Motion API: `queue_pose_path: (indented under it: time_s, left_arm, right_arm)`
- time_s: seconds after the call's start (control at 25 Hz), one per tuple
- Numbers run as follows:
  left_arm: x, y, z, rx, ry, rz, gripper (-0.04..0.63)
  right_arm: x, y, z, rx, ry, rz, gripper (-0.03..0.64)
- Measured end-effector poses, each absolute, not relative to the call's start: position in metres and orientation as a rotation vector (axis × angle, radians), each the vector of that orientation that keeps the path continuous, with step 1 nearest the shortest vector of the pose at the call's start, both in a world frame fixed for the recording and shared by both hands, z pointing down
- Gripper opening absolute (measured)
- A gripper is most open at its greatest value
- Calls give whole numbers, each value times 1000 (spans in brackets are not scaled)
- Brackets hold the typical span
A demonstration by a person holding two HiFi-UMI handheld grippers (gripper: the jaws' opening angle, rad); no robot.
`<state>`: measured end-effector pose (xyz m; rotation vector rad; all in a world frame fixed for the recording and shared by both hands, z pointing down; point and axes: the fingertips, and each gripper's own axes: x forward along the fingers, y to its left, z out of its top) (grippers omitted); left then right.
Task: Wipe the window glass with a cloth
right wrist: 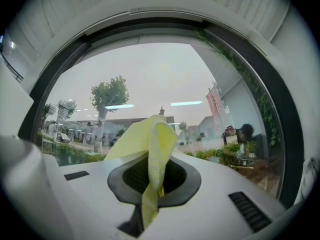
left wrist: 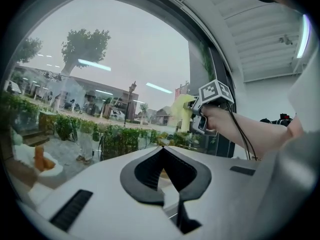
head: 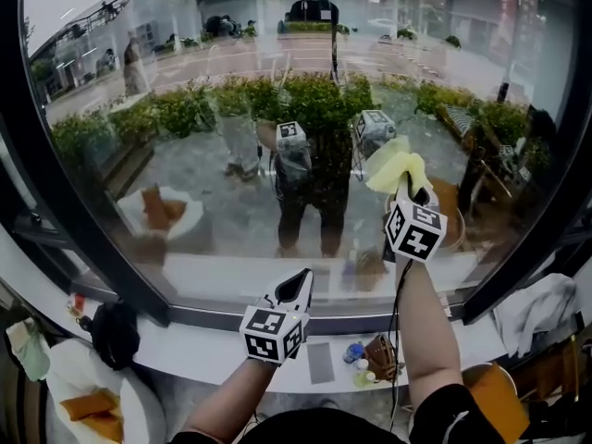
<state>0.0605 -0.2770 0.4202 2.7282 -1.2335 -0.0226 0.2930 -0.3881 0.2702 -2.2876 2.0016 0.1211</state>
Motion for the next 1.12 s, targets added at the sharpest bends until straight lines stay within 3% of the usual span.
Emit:
queue_pose_path:
  time_s: [1.12]
  left_arm:
    - [-93, -266, 434, 2591, -1459, -16, 6]
  right_arm:
    - [102, -419, 277, -2097, 2201, 124, 32]
